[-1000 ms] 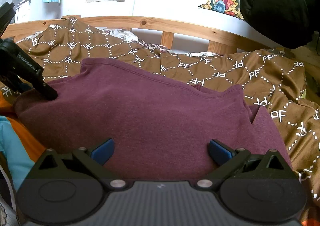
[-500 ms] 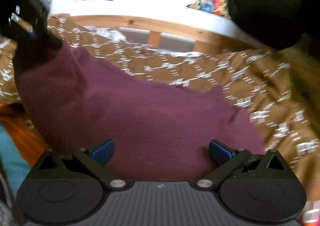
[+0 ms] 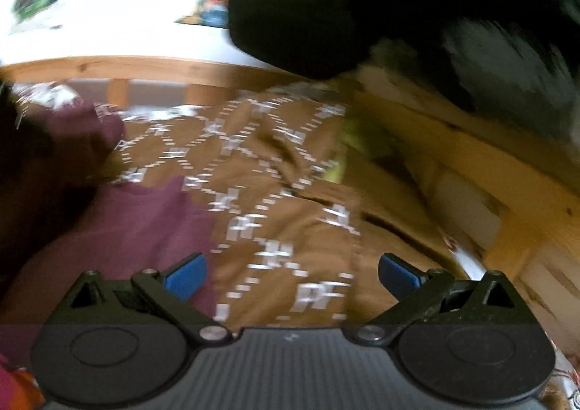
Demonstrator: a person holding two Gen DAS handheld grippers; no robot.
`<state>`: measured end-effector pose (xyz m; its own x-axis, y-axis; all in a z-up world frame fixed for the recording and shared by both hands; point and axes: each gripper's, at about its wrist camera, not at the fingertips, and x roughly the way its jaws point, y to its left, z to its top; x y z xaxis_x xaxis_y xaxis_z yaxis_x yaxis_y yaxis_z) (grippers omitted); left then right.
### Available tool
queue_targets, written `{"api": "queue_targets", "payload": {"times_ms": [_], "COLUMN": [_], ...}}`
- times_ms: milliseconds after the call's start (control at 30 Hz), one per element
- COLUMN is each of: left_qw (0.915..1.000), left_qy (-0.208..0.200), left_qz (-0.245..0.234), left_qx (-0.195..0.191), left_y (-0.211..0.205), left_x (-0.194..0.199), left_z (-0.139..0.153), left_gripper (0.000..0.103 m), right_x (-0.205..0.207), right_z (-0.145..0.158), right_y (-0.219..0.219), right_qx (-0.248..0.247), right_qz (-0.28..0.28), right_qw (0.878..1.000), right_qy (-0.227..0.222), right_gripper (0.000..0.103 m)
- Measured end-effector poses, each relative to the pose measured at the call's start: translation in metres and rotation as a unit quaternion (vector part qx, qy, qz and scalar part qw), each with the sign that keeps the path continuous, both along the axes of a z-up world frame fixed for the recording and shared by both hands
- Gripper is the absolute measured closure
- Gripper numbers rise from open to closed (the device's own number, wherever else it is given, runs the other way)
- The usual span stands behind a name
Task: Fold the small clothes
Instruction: 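Grasp one side of the folded sweater with the left gripper while the right gripper grasps the other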
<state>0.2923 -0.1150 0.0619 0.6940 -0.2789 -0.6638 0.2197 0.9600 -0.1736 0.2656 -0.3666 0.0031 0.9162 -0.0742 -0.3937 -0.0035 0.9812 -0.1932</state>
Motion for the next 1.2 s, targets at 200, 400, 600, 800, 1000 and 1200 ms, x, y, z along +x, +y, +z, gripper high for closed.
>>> {"api": "queue_targets", "payload": {"times_ms": [200, 400, 600, 800, 1000, 1200], "left_qw": [0.9989, 0.9975, 0.9931, 0.9861, 0.9775, 0.9678], "left_qy": [0.007, -0.017, -0.086, -0.045, -0.032, -0.046], "left_qz": [-0.044, -0.064, -0.052, -0.053, -0.047, -0.059], "left_qx": [0.013, 0.026, 0.061, 0.150, 0.203, 0.240], "left_y": [-0.030, -0.028, -0.009, 0.000, 0.004, 0.001], "left_x": [-0.012, -0.042, -0.081, -0.093, -0.095, -0.097], "left_z": [-0.024, -0.016, -0.011, -0.051, -0.077, -0.079], "left_gripper": [0.081, 0.029, 0.009, 0.014, 0.035, 0.075], "right_x": [0.010, 0.012, 0.006, 0.011, 0.018, 0.042], "right_z": [-0.001, -0.001, 0.001, -0.001, -0.018, -0.048], "right_y": [-0.038, -0.039, -0.028, -0.007, 0.013, 0.012], "right_qx": [0.072, 0.125, 0.217, 0.288, 0.312, 0.360], "right_qz": [-0.027, 0.016, 0.115, 0.214, 0.234, 0.214], "right_qw": [0.997, 0.992, 0.969, 0.933, 0.920, 0.903], "right_qy": [0.008, -0.006, -0.034, -0.005, 0.041, 0.090], "right_gripper": [0.000, 0.000, 0.000, 0.009, 0.034, 0.062]}}
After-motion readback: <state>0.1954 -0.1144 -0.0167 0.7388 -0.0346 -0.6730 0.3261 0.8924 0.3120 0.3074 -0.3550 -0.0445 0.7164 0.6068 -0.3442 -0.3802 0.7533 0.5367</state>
